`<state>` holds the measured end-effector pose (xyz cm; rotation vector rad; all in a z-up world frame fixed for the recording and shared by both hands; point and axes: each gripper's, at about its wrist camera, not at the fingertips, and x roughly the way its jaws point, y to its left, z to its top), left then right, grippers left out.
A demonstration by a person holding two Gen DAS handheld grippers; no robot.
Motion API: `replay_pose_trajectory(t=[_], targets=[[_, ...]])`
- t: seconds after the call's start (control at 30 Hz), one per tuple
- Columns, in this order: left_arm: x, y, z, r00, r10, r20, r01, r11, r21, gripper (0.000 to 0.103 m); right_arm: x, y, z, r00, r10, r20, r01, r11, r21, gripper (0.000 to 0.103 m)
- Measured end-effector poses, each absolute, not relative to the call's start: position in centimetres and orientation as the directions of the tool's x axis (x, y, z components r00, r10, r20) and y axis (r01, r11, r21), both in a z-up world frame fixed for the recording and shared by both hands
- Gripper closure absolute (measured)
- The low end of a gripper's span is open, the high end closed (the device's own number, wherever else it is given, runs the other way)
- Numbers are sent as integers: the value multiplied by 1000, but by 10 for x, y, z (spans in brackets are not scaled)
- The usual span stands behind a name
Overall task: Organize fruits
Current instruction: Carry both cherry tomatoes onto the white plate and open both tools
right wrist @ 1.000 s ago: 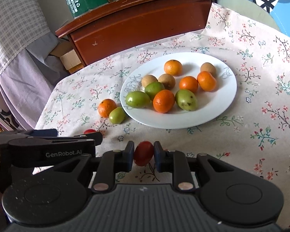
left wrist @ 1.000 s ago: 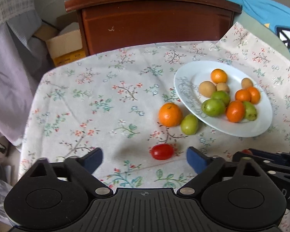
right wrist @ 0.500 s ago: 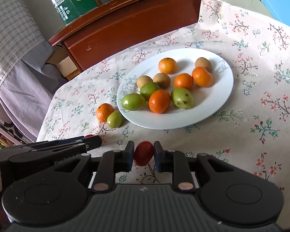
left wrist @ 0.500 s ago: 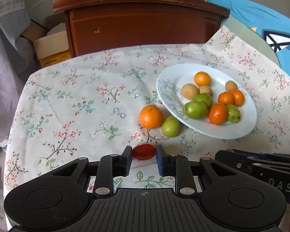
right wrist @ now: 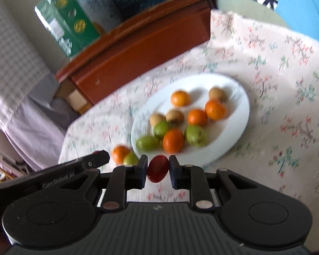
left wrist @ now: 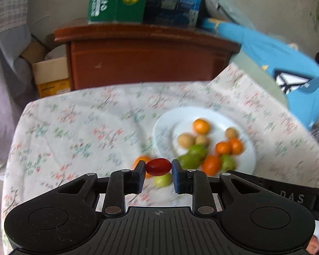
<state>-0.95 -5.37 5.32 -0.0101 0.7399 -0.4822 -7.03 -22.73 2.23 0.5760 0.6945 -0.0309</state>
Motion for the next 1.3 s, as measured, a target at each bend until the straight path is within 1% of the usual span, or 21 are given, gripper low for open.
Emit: replay_pose_trajectory(t=[0.23,0.43,0.57,0.77,0.87,0.97,1.0,1.03,1.07,1.1,1.13,1.2,1.3], targets=[[7,-66,69,613,-491,-619,448,861,-238,79,-58,-254,42,805,157,-571,215,821,529,82],[21,-79,68,610,-502,-613,471,852,-228,79,-33,-265,49,812,160,-561,175,850,496,82],[33,-84,61,597,-499,-629,462,854,-239,79,-17,-271,42,801,177,-572,176,844,507,82],[46,-92,51,576,-495,-651,456,855,-247,79,0,-281,28,784,166,-599,225,822,523,81],[49,-96,48,573,-494,-654,454,856,-249,78,3,-284,24,781,157,-604,243,815,526,77],[52,-97,49,569,-497,-655,453,854,-254,76,3,-287,23,784,136,-605,270,804,530,77],[52,-97,50,569,-496,-655,451,855,-256,74,3,-289,23,783,135,-607,273,802,531,77],[52,-95,51,572,-494,-655,447,857,-256,66,3,-289,23,783,133,-608,276,801,531,76],[51,-94,53,578,-492,-652,441,860,-258,61,2,-289,23,783,132,-608,278,800,532,76],[50,-92,56,585,-491,-645,438,861,-259,49,2,-290,23,783,134,-608,277,799,533,76],[50,-91,58,593,-490,-639,436,863,-257,41,2,-289,23,783,138,-606,274,799,535,76],[48,-86,64,610,-475,-634,426,871,-243,32,2,-288,25,784,148,-603,260,804,535,76],[50,-77,70,611,-460,-644,405,881,-246,26,3,-283,26,782,173,-599,229,814,534,72]])
